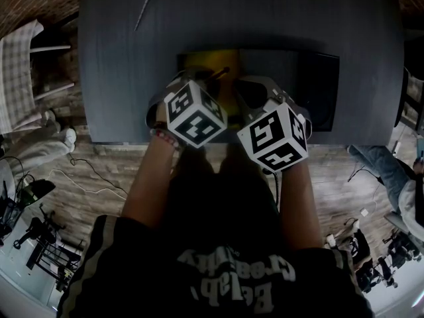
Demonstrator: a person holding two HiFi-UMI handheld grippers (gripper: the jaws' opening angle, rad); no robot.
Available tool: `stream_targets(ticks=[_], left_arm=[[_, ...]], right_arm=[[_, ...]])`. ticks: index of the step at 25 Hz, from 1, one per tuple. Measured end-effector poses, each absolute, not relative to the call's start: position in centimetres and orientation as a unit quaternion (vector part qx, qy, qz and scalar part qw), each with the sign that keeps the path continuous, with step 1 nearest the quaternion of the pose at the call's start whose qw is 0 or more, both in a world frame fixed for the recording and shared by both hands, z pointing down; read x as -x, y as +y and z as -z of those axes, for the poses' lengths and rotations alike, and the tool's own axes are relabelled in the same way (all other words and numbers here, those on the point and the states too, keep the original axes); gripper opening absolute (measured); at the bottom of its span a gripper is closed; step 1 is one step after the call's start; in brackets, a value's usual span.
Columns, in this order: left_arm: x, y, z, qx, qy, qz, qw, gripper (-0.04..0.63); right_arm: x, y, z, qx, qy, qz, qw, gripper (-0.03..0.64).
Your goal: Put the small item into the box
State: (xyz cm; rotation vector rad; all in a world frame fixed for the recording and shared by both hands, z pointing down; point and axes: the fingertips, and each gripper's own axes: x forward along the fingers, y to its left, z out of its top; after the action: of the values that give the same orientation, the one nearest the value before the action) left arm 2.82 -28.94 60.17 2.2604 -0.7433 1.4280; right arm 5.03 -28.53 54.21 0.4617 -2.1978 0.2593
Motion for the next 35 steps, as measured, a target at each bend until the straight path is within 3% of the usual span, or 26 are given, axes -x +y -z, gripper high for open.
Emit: stream_targets(ticks=[16,30,32,35], left_arm=[[-3.03,-28.67,-60.13,-0.806,-0.259,-0.497,0.189,0.133],[-2.98,-28.59,-60.23,-0.806,-0.257,-0.499,0.188,0.137],[-2.96,-28.64,-60.2,-0.805,-0.257,-0.5,0.188,0.13],[-2.65,-29.1,-60.01,-0.805,-0.269,-0.497,0.182,0.069]], right_arm=[[-4.63,-28.57,-54.23,-0.184,-0.879,-0.104,0.427,0.006],[-4.78,-28.28,-54.28,-0.186,-0.878,-0.105,0.427,0.006],[-4.88,-28.29,-54.26,-0.187,-0.878,-0.105,0.427,0.006],[-4.92,-28.3,-54.34,-0.186,-0.879,-0.106,0.427,0.006]])
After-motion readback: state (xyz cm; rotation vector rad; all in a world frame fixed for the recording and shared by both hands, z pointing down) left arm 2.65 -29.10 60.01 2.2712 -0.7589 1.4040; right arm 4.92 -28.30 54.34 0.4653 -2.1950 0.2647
